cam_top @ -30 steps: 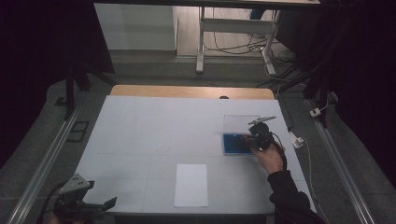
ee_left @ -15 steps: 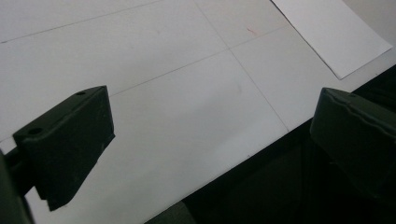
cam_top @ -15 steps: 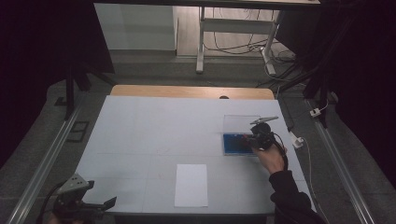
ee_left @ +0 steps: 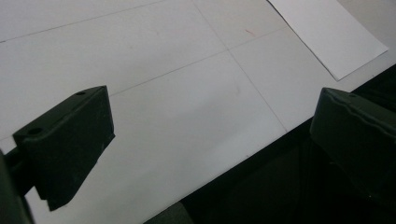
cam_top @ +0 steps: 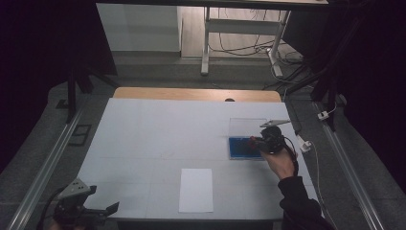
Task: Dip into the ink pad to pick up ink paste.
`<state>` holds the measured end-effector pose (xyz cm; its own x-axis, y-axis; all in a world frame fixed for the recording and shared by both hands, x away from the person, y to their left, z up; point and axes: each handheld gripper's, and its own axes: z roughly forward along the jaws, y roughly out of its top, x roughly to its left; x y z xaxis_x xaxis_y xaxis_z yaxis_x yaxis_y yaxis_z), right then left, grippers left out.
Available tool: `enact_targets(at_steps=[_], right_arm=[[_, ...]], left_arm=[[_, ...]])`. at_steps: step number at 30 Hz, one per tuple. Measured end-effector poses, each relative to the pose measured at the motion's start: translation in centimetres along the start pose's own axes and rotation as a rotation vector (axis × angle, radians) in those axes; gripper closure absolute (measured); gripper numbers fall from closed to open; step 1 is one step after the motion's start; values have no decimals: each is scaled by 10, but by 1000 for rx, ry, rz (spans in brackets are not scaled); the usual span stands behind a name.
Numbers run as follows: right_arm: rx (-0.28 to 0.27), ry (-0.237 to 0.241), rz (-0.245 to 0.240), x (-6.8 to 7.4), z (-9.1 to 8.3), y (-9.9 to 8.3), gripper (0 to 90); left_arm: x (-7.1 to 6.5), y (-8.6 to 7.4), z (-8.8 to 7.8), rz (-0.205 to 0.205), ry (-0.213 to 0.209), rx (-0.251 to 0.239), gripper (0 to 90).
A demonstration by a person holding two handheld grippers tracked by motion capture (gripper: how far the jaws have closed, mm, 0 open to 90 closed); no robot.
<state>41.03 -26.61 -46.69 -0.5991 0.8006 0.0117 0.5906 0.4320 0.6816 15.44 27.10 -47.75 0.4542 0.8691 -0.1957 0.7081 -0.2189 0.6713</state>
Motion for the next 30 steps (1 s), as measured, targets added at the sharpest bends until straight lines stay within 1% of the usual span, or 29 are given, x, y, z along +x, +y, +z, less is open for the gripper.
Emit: enact_targets(at_steps=[4,5,10,12,14,15,17,21,23,24,26,27,29,30], right_arm=[[-13,11,-8,2,-4,0,793],[-23,12,-11,4,-7,0,793],[-34,21,-14,7,-13,0,793],[-45,33,-3,8,-17,-1,793],[-46,37,-2,9,-18,-1,793],[-48,50,-1,10,-20,-1,793],[-50,57,0,11,-21,0,793],[-57,76,-19,18,-25,0,792],[-61,80,-36,22,-27,0,792],[-70,98,-41,25,-28,0,792],[-69,100,-47,26,-29,1,792],[-71,108,-57,30,-30,1,792],[-73,112,-59,32,-31,1,792],[-74,120,-62,35,-31,1,792]], left_arm=[[0,0,0,-1,-1,-1,0],[0,0,0,-2,-2,-1,0],[0,0,0,-4,-4,-2,0],[0,0,0,-3,-3,-3,0],[0,0,0,-3,-4,-2,0],[0,0,0,-3,-4,-3,0],[0,0,0,-4,-5,-3,0],[1,0,-1,-5,-5,-6,0],[1,0,-1,-5,-4,-6,0],[1,0,-1,-5,-4,-6,0],[0,0,-1,-5,-4,-6,0],[0,0,-1,-5,-4,-6,0],[1,0,-1,-5,-4,-5,0],[1,0,-1,-5,-4,-5,0]])
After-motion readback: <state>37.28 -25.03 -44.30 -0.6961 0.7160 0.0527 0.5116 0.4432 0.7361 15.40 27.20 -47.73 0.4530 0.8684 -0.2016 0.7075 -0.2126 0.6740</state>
